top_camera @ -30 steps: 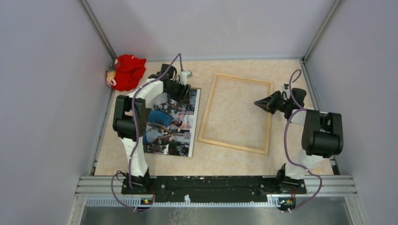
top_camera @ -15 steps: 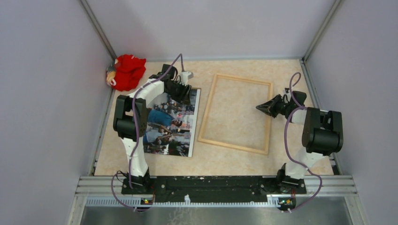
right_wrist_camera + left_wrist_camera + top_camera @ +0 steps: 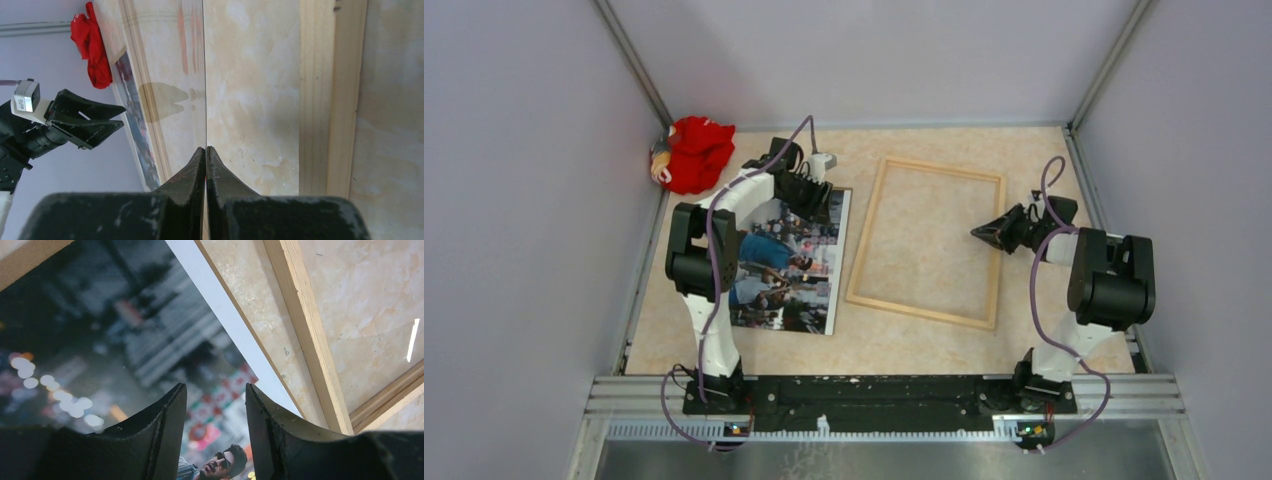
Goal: Put the photo into the frame
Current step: Place the photo frame item in the photo frame.
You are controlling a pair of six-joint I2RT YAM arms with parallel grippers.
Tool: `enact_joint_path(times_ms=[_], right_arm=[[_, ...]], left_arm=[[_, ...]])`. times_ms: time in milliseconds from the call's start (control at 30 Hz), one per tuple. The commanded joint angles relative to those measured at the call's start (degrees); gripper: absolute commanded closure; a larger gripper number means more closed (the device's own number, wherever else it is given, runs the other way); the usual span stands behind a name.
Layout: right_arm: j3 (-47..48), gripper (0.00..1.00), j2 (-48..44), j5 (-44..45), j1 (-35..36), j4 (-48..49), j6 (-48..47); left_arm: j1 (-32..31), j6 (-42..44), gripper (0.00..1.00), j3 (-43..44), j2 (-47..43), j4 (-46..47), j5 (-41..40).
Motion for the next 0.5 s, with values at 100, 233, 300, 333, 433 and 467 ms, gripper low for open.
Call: enact_joint_path(times_ms=[100,233,300,333,433,467], right_arm=[[1.67,1.0,-0.98,0.61,-0.86,0.31,-1.77],[1.11,1.0,-1.12,0.76,-1.22,0.72,-1.7],[0.76,1.0,-1.31,0.81,-1.54,0.94,-1.63],[0.63,1.0,-1.3,0.77,-1.65,1.15,-1.56],[0.57,1.0,-1.24,0.85,-1.7,1.23,-1.46],[0.52,1.0,-1.21,0.85,-1.78,1.23,-1.46]], left_arm=[[-0.35,0.59,0.46,-0.59,-2.35,0.99,0.05],[-0.35,0.7,0.46,-0.75,-2.44,1.0,-0.07],[-0.35,0.69,0.46,-0.85,-2.5,1.09,-0.01],[-0.35,0.7,0.46,-0.86,-2.59,1.07,-0.02],[-0.35,0.63,0.46,-0.87,-2.5,1.02,-0.15],[-0.35,0.77,0.46,-0.87,-2.57,1.04,-0.15]])
